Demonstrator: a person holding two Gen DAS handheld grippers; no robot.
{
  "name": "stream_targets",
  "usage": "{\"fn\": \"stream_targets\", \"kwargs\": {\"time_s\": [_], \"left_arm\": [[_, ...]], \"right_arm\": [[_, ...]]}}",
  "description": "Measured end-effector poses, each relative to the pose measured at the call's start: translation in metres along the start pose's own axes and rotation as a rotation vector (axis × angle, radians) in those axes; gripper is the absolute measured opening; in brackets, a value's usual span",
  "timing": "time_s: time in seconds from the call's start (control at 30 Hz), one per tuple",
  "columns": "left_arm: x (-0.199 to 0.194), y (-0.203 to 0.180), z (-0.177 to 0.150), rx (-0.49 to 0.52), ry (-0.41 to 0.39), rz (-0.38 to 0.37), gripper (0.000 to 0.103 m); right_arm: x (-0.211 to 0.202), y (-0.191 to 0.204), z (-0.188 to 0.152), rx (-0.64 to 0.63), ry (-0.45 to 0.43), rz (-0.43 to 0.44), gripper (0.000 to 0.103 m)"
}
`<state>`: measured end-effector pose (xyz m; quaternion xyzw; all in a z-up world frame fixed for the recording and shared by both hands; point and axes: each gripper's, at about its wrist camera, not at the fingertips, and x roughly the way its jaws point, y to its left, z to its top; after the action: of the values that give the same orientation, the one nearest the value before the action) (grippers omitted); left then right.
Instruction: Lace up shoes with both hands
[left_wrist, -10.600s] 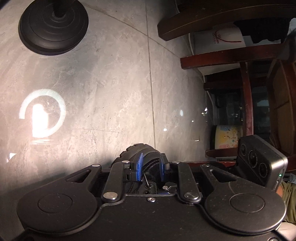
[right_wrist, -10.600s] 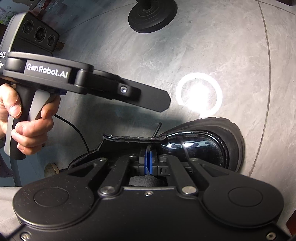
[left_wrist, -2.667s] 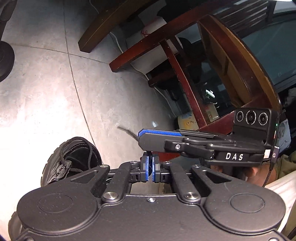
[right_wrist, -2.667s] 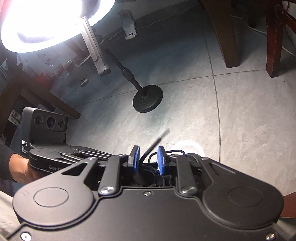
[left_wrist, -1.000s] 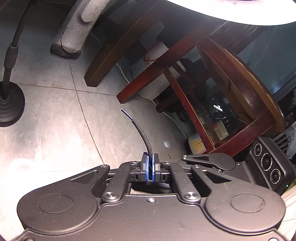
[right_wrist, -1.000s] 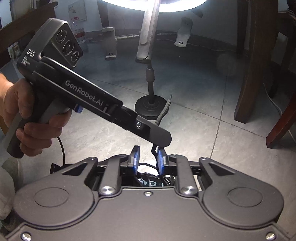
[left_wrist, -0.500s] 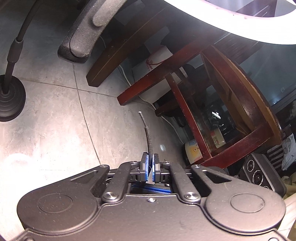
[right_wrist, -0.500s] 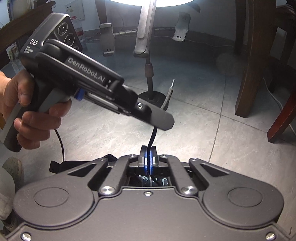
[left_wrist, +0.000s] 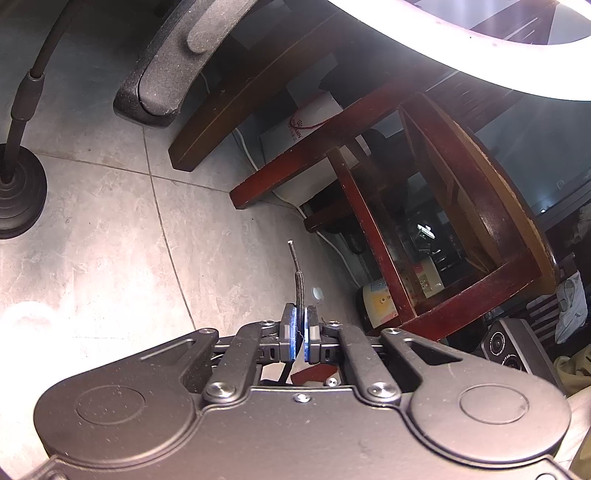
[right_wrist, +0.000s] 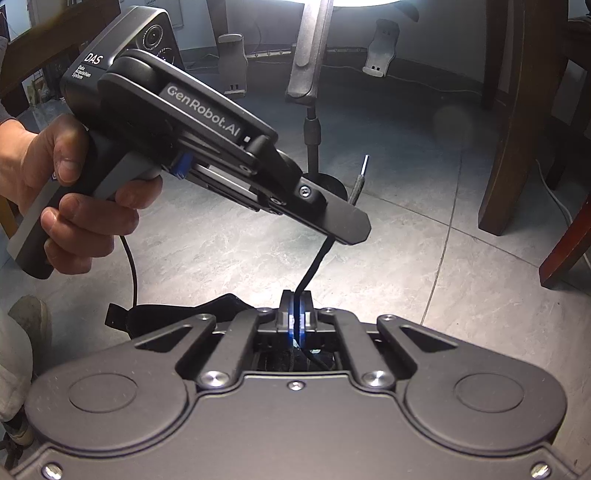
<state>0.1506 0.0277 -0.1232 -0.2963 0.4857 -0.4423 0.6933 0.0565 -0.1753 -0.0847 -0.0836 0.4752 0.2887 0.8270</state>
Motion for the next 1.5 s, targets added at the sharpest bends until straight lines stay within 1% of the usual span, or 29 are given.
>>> {"fn": "stream_targets", "kwargs": {"time_s": [0.17,0.23,0.3,0.33,0.37,0.43,0.47,0.6,0.8,0.87,0.97,1.07,1.2,1.23,1.27,1.3,1.4,1.43,1.5], "left_arm": [[-0.002,0.001,0.000,0.002,-0.007,-0.004,0.004],[-0.003,0.001,0.000,0.005,-0.013,-0.007,0.003],[-0.004,-0.003,-0.001,0.042,-0.022,0.007,0.003],[-0.005,-0.007,-0.002,0.090,-0.029,0.028,0.003],[-0.007,-0.017,-0.005,0.169,-0.040,0.059,0.002],[-0.008,-0.034,-0.011,0.306,-0.049,0.074,0.002],[-0.008,-0.041,-0.014,0.355,-0.049,0.076,0.002],[-0.006,-0.056,-0.024,0.457,-0.039,0.073,0.002],[-0.003,-0.075,-0.039,0.658,-0.033,0.108,0.002],[-0.001,-0.077,-0.043,0.691,-0.029,0.102,0.002],[-0.003,-0.082,-0.051,0.747,-0.063,0.119,0.002],[-0.004,-0.083,-0.054,0.761,-0.079,0.121,0.002],[-0.005,-0.080,-0.051,0.738,-0.091,0.126,0.002],[-0.005,-0.080,-0.050,0.730,-0.091,0.126,0.002],[-0.005,-0.078,-0.048,0.715,-0.088,0.127,0.002],[-0.004,-0.075,-0.045,0.695,-0.086,0.132,0.002],[-0.003,-0.061,-0.033,0.609,-0.084,0.186,0.002],[-0.003,-0.057,-0.029,0.598,-0.084,0.205,0.002],[-0.004,-0.049,-0.023,0.583,-0.086,0.242,0.002]], "right_arm": [[0.000,0.002,-0.002,-0.002,0.008,0.006,0.003],[-0.008,0.008,-0.008,-0.006,0.006,0.002,0.003],[-0.008,0.008,-0.009,0.000,0.006,-0.003,0.003],[-0.009,0.008,-0.011,0.004,0.004,-0.003,0.003],[-0.009,0.008,-0.011,0.005,0.000,0.002,0.003],[-0.012,0.012,-0.014,-0.001,-0.012,0.003,0.003],[-0.011,0.012,-0.015,-0.006,-0.014,0.002,0.003],[-0.014,0.015,-0.019,-0.003,-0.015,-0.003,0.003],[-0.017,0.022,-0.026,-0.011,-0.014,0.000,0.004],[-0.015,0.019,-0.025,-0.012,-0.011,0.003,0.004],[-0.015,0.022,-0.027,-0.014,-0.013,0.002,0.005],[-0.016,0.024,-0.029,-0.015,-0.017,-0.002,0.005],[-0.018,0.029,-0.037,-0.009,-0.015,-0.006,0.005],[-0.017,0.029,-0.038,-0.002,-0.013,-0.004,0.010],[-0.016,0.029,-0.039,0.004,-0.009,-0.004,0.022],[-0.015,0.029,-0.039,0.012,0.001,-0.008,0.027],[-0.013,0.019,-0.039,0.070,0.042,0.000,0.030],[-0.012,0.016,-0.041,0.095,0.061,0.009,0.031],[-0.002,0.010,-0.047,0.177,0.140,0.072,0.034]]}}
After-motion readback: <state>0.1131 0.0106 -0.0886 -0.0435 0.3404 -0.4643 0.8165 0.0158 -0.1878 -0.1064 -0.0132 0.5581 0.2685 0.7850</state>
